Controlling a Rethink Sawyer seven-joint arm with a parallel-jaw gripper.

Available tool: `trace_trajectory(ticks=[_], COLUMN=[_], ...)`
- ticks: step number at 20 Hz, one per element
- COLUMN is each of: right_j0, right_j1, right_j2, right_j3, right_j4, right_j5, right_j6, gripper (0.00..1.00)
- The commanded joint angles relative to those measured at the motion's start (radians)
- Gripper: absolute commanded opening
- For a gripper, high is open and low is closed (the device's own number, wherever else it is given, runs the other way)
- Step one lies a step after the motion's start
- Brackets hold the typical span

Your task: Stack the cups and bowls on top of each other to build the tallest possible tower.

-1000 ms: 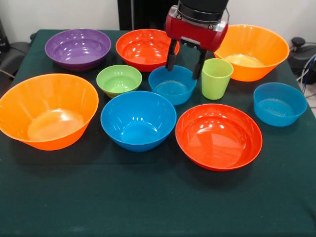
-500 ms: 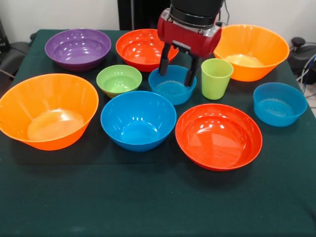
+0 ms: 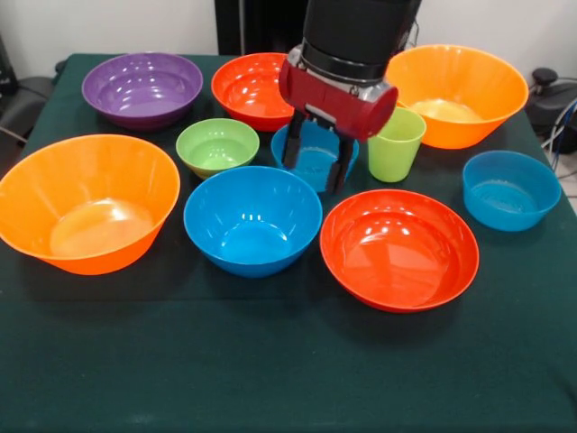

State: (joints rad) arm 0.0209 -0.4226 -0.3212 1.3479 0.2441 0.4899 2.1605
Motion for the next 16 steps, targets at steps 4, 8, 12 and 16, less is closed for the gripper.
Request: trace_trajectory(ticks=[4, 8, 12, 16], right_j0=[0.061, 0.053, 0.056, 0.06], right_j1=[0.158, 0.188, 0.198, 0.197], right_j2=[0.007, -0.005, -0.027, -0.041], right_j3=[-0.125, -0.178, -0.2, -0.204], right_j4=[0.098, 0.119, 0.126, 0.132], right_j5=[-0.079, -0.061, -0.044, -0.033], right_j6=[0.295, 0.292, 0.3, 0.297], gripper=[1.0, 1.0, 1.0, 1.0])
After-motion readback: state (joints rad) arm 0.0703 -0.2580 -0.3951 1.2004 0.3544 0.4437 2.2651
